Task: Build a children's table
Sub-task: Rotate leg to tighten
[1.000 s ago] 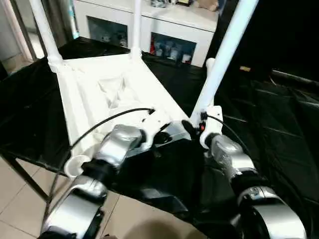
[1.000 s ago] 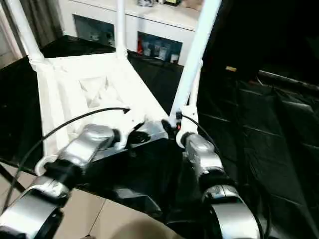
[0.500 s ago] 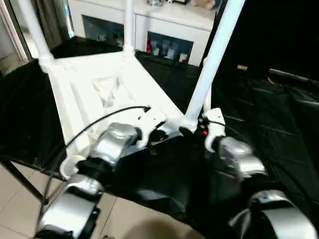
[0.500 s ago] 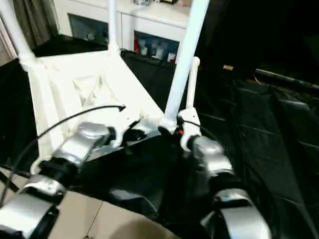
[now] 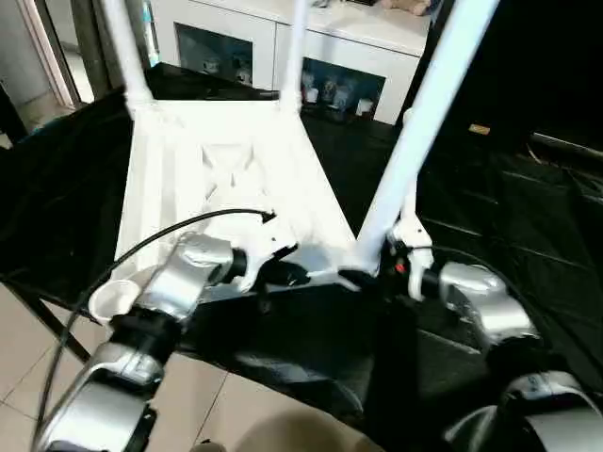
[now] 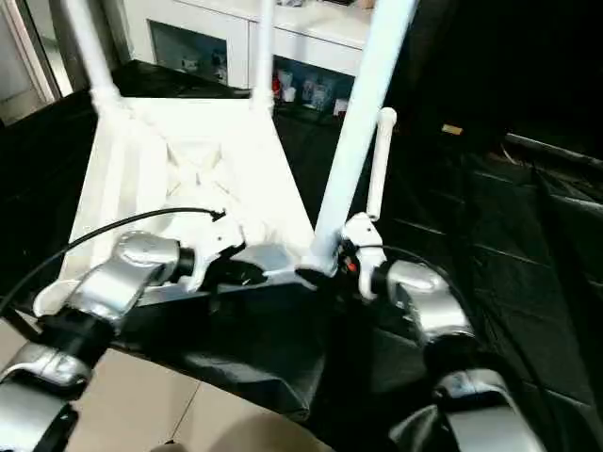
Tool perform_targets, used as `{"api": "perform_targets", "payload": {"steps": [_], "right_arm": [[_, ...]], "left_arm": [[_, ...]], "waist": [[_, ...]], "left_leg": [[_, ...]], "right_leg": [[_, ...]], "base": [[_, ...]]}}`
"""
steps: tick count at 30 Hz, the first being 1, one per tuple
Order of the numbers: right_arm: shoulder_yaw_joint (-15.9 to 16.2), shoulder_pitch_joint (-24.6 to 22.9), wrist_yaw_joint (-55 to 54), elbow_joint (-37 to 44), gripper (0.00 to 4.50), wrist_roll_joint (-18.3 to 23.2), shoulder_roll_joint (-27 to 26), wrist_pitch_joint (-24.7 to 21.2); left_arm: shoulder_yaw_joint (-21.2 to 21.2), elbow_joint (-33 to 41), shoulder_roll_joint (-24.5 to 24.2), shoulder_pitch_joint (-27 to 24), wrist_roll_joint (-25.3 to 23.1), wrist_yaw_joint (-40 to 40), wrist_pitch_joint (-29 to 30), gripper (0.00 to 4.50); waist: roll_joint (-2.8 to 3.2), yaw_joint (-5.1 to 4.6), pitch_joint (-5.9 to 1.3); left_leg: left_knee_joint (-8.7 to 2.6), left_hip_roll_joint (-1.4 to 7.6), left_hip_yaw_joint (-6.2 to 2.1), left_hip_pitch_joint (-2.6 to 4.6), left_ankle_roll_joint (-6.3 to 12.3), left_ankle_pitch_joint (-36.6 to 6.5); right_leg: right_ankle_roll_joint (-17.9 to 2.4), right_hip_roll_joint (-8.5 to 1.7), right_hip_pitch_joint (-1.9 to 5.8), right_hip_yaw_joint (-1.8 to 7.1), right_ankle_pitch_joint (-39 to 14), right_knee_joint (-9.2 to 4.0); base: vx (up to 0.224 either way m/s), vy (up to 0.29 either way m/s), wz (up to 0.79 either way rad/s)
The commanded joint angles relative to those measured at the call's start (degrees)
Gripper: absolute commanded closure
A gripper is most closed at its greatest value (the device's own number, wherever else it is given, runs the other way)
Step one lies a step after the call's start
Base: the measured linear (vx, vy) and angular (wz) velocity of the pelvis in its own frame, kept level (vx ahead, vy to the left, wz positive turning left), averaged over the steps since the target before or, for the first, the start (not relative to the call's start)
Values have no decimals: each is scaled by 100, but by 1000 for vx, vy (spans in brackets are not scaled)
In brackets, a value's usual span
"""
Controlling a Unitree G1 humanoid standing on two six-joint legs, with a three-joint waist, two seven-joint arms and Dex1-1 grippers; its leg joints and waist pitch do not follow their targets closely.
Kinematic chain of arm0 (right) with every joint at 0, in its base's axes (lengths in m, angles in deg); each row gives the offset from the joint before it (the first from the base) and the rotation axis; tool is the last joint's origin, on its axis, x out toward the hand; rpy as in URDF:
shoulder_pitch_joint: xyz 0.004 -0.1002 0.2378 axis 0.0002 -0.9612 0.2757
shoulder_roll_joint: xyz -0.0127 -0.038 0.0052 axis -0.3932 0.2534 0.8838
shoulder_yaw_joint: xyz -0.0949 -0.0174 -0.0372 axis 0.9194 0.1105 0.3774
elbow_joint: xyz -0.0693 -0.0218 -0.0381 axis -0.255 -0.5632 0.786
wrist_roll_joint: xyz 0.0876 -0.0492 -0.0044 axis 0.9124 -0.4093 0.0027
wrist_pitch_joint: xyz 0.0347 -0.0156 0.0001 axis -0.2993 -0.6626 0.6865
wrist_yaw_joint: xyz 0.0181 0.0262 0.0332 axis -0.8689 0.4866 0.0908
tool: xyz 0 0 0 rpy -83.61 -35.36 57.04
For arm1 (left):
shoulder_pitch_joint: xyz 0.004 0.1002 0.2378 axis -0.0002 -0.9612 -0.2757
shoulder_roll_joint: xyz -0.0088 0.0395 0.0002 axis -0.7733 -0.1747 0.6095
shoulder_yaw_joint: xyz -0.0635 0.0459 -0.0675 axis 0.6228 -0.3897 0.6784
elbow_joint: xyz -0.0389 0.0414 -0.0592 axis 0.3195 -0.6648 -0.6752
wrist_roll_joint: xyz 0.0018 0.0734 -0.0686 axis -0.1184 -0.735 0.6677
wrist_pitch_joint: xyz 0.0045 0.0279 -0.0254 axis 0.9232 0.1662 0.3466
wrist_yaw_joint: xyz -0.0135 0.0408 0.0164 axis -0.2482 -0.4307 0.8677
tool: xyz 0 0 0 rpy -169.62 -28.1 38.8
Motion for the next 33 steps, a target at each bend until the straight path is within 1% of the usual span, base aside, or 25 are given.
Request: {"api": "perform_targets", "payload": {"steps": [1,2,3,6,11,14,15,16,17,18,19,20,21,22,23,24,25,26,27,29,30,31,32,33], "right_arm": [[97,-44,162,90,62,-21,59,-70],[97,-57,194,120,77,-5,70,-99],[57,-57,201,129,77,41,55,-143],[17,-43,170,105,105,67,24,-163],[-3,-78,79,173,145,96,-35,-279],[-122,-84,-149,105,164,157,-142,-423],[-162,-87,-239,78,169,175,-179,-467],[-182,-95,-400,52,171,144,-225,-462],[-193,-103,-518,37,171,118,-262,-456],[-219,-120,-777,11,175,76,-362,-467],[-241,-133,-988,-10,175,49,-448,-485],[-270,-140,-1214,-41,176,19,-531,-487],[-345,-131,-1643,-137,176,8,-727,-557],[-393,-125,-1923,-194,176,7,-853,-615],[-469,-75,-2405,-346,176,-27,-1034,-607],[-559,-3,-2858,-519,176,-41,-1230,-614],[-590,24,-3003,-577,176,-47,-1292,-611],[-594,83,-3166,-630,177,-52,-1476,-587],[-548,137,-3211,-625,177,-56,-1671,-577],[-483,151,-3126,-583,177,-72,-1734,-522],[-493,154,-2966,-518,142,15,-1784,-495],[-541,158,-2895,-481,121,82,-1803,-482],[-618,165,-2829,-451,107,175,-1814,-537],[-651,186,-2801,-461,107,201,-1811,-549]], "left_arm": [[-149,50,162,-174,362,272,15,450],[-144,75,146,-191,361,297,23,450],[-136,110,125,-211,357,321,42,450],[-126,137,118,-225,342,339,60,450],[-92,164,148,-229,304,241,142,450],[-90,128,180,-218,238,90,184,450],[-87,114,192,-218,214,31,193,450],[-80,84,207,-209,176,-60,244,450],[-70,54,222,-197,145,-141,287,450],[-26,-51,277,-149,66,-399,370,450],[16,-142,327,-106,0,-621,435,450],[52,-209,372,-73,-47,-804,494,450],[194,-380,515,21,-107,-1312,678,450],[292,-485,611,82,-139,-1643,806,450],[398,-613,739,153,-165,-2016,906,450],[484,-735,874,220,-184,-2358,944,450],[505,-769,915,238,-188,-2452,945,450],[535,-861,1032,294,-187,-2655,954,450],[545,-947,1153,354,-191,-2842,964,450],[526,-966,1193,380,-209,-2892,966,450],[512,-993,1226,415,-234,-2959,947,450],[489,-1019,1232,441,-264,-2984,912,450],[481,-1035,1235,456,-280,-2989,902,450],[481,-1060,1244,472,-279,-2984,894,450]], "waist": [[-13,-15,-295],[-16,-15,-297],[-16,-14,-293],[-17,-14,-293],[-20,-16,-300],[-19,-21,-296],[-4,-19,-288],[-8,-20,-288],[-11,-27,-278],[-4,-38,-275],[-9,-58,-268],[-2,-62,-276],[-4,-63,-279],[-3,-93,-264],[12,-90,-261],[11,-113,-268],[4,-121,-276],[-4,-118,-277],[8,-110,-272],[-3,-110,-281],[-1,-104,-287],[3,-102,-288],[3,-102,-291],[30,-99,-293]], "left_leg": [[-340,167,8,-1,378,-800],[-337,166,11,2,377,-808],[-342,166,8,-1,360,-827],[-345,167,6,5,317,-859],[-340,160,6,4,320,-782],[-341,161,6,2,314,-787],[-348,157,6,4,287,-835],[-351,159,5,6,271,-878],[-359,157,1,0,222,-949],[-369,164,-3,9,166,-1020],[-374,159,-7,11,124,-1117],[-374,159,-11,13,98,-1114],[-372,156,-13,15,76,-1124],[-385,157,-14,13,33,-1156],[-392,154,-23,21,7,-1208],[-394,150,-28,20,-56,-1257],[-386,140,-32,24,-72,-1304],[-387,141,-34,18,-61,-1300],[-385,140,-29,20,-30,-1310],[-386,133,-29,-1,22,-1264],[-382,134,-25,-7,62,-1213],[-386,135,-27,-11,90,-1185],[-383,135,-25,-12,100,-1163],[-382,134,-23,-8,124,-1158]], "right_leg": [[-1172,-332,307,306,-802,-371],[-1168,-332,304,307,-819,-372],[-1154,-335,304,305,-883,-378],[-1104,-335,298,305,-1019,-389],[-1115,-327,307,304,-904,-374],[-1106,-327,302,303,-922,-374],[-1089,-326,295,305,-1017,-388],[-1074,-332,295,304,-1090,-399],[-1023,-335,293,300,-1266,-417],[-962,-337,281,301,-1430,-435],[-904,-341,274,303,-1620,-459],[-882,-346,273,304,-1670,-457],[-839,-352,269,304,-1744,-474],[-828,-337,248,305,-1792,-481],[-802,-346,249,301,-1888,-494],[-783,-350,240,298,-2000,-498],[-735,-352,239,295,-2104,-513],[-711,-352,247,294,-2105,-517],[-682,-350,230,301,-2063,-525],[-651,-339,253,298,-1938,-519],[-653,-335,257,302,-1808,-504],[-664,-329,264,301,-1718,-494],[-677,-331,264,302,-1668,-491],[-710,-327,267,303,-1574,-481]], "base": [[0,0,0],[0,0,0],[0,0,0],[0,0,0],[0,0,0],[0,0,0],[0,0,0],[0,0,0],[0,0,0],[0,0,0],[0,0,0],[0,0,0],[0,0,0],[0,0,0],[0,0,0],[0,0,0],[0,0,0],[0,0,0],[0,0,0],[0,0,0],[0,0,0],[0,0,0],[0,0,0],[0,0,0]]}}
